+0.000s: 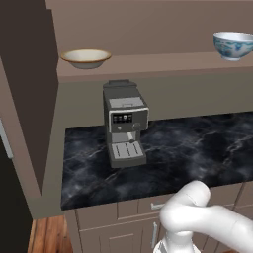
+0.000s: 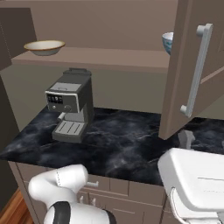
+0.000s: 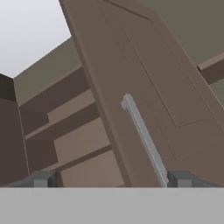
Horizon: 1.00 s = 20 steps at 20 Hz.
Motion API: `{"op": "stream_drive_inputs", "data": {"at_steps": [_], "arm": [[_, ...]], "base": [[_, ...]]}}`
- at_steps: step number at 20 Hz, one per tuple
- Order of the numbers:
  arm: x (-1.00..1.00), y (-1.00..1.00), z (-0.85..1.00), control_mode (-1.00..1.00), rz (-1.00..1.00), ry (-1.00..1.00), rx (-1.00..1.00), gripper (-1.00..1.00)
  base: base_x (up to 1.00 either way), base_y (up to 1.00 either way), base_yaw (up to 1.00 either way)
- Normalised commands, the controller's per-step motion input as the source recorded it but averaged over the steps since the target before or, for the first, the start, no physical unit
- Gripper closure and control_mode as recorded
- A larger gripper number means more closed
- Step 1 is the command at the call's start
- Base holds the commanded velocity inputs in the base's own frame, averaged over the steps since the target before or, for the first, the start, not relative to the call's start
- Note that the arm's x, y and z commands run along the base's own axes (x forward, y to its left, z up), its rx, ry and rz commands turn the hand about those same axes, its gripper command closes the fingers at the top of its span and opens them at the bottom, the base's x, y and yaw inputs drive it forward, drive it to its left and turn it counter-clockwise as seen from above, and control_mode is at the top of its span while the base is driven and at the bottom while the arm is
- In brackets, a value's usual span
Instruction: Move the bowls from the cabinet to the plates on the dining table.
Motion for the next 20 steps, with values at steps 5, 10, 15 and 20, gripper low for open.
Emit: {"op": "stream_drive_inputs", "data": {"at_steps": [5, 10, 15, 20], "arm": [[-0.37, 0.0, 0.0, -1.0, -0.05, 0.07, 0.0, -1.0], [-0.46, 0.11, -0.04, -1.0, -0.05, 0.04, -0.02, -1.0], [-0.54, 0.42, -0.08, -1.0, -0.02, -0.02, -0.02, -1.0], [-0.48, 0.51, -0.09, -1.0, 0.0, -0.03, -0.03, -1.0]], "base": [[0.0, 0.0, 0.0], [0.0, 0.0, 0.0], [0.0, 0.0, 0.0], [0.0, 0.0, 0.0]]}}
